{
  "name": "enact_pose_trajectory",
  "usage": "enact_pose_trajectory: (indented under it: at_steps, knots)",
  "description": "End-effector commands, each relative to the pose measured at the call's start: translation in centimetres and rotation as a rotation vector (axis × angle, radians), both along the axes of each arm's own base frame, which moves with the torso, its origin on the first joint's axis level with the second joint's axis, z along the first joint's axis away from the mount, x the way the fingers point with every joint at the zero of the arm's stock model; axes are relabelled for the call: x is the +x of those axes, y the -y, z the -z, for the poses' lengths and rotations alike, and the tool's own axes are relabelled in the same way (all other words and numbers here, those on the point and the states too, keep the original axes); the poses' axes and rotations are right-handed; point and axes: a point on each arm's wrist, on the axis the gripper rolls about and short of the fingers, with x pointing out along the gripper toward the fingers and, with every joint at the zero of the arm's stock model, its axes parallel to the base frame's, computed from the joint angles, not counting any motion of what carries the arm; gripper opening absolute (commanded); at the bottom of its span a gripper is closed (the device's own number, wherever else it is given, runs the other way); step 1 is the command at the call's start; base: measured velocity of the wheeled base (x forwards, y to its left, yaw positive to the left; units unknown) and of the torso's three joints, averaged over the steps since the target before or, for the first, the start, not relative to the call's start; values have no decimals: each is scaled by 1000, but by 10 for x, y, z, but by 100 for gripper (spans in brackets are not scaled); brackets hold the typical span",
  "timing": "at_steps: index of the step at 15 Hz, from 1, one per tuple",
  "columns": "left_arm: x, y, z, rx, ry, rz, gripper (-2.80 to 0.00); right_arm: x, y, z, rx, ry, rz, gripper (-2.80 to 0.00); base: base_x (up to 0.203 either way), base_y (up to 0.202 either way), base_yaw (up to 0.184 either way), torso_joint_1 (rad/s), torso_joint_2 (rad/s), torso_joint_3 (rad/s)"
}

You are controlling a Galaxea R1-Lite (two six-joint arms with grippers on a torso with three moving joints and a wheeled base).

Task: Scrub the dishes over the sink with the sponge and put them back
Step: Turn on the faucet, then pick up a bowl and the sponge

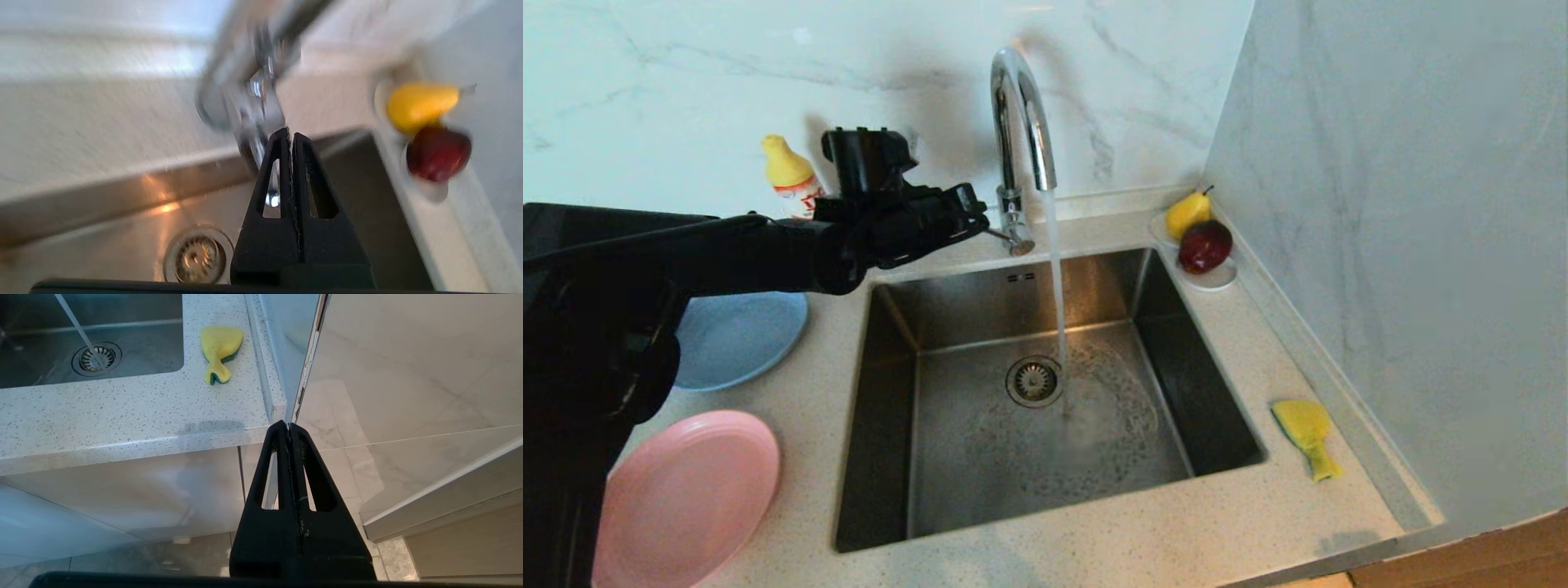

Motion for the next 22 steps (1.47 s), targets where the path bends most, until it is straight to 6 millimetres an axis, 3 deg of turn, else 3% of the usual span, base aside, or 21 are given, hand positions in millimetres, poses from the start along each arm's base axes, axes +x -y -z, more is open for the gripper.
enact_pose_trajectory:
  at_steps: [1,4,6,10,14,18,22]
  knots:
    - [-15,-13,-34,-20,55,-45,-280,0,0,0,0,-1,-1,-280,0,0,0,0,0,0]
    - [-56,-26,-78,-38,116,-94,-280,0,0,0,0,-1,-1,-280,0,0,0,0,0,0]
    - [-98,-38,-106,-19,143,-152,-280,0,0,0,0,-1,-1,-280,0,0,0,0,0,0]
    - [-189,-64,-137,67,211,-317,-280,0,0,0,0,-1,-1,-280,0,0,0,0,0,0]
    - [-281,-90,-123,153,226,-454,-280,0,0,0,0,-1,-1,-280,0,0,0,0,0,0]
    - [-353,-113,-101,155,253,-597,-280,0,0,0,0,-1,-1,-280,0,0,0,0,0,0]
    - [-419,-133,-55,181,249,-746,-280,0,0,0,0,-1,-1,-280,0,0,0,0,0,0]
